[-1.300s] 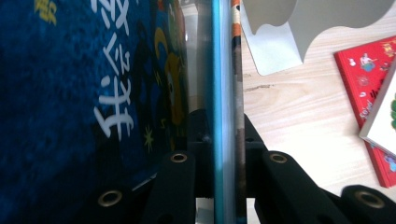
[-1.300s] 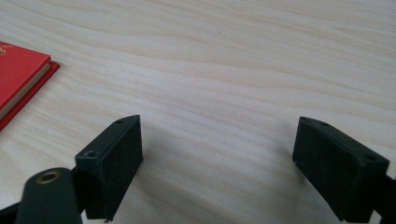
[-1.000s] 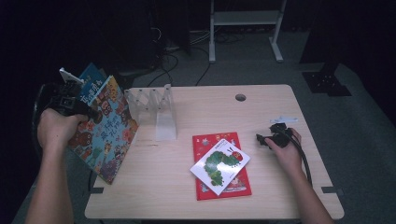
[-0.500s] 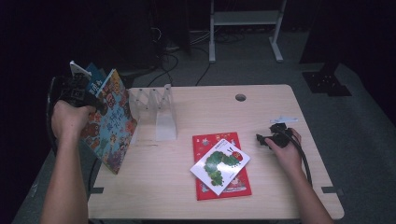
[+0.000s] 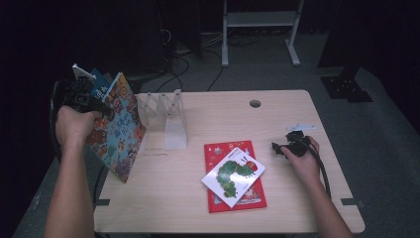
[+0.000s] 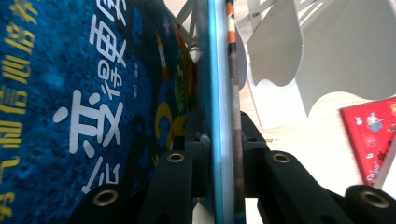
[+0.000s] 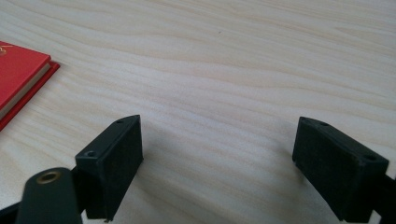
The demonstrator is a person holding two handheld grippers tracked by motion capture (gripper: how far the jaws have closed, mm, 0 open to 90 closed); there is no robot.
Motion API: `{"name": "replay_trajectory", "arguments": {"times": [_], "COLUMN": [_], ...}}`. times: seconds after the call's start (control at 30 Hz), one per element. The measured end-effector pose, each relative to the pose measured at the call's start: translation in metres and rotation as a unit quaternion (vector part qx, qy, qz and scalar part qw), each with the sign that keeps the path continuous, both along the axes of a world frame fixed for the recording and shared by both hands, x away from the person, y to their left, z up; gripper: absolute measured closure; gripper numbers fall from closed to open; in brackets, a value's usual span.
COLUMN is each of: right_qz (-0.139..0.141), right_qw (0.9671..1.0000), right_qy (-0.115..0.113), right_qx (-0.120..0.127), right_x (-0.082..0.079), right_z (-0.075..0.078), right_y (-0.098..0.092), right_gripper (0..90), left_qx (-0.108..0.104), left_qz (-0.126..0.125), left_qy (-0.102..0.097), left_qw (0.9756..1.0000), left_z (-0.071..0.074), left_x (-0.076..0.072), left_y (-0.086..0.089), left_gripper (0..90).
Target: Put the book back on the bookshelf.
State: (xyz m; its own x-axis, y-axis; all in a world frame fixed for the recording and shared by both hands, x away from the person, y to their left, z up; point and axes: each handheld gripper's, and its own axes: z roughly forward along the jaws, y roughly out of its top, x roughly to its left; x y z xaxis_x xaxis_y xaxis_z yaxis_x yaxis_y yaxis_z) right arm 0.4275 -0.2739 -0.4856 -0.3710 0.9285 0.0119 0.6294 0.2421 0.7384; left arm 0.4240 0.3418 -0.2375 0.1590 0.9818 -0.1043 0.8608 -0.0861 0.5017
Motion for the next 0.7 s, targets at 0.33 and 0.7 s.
{"name": "replay_trajectory", "arguments": {"times": [0.33, 0.7], "right_qz": [0.000, 0.002], "right_qw": [1.0000, 1.0000], "right_qy": [0.000, 0.000], "right_qx": [0.000, 0.001], "right_x": [0.000, -0.001], "right_z": [0.000, 0.000], "right_y": [0.000, 0.000], "right_gripper": [14.9, 15.0], "left_qx": [0.003, -0.020], "left_qz": [-0.007, -0.007], "left_qy": [-0.023, -0.089], "left_qw": [0.9997, 0.9958], "left_z": [0.010, 0.035], "left_x": [-0.010, -0.033], "left_y": [0.010, 0.029], "left_gripper": [65.5, 69.2]}}
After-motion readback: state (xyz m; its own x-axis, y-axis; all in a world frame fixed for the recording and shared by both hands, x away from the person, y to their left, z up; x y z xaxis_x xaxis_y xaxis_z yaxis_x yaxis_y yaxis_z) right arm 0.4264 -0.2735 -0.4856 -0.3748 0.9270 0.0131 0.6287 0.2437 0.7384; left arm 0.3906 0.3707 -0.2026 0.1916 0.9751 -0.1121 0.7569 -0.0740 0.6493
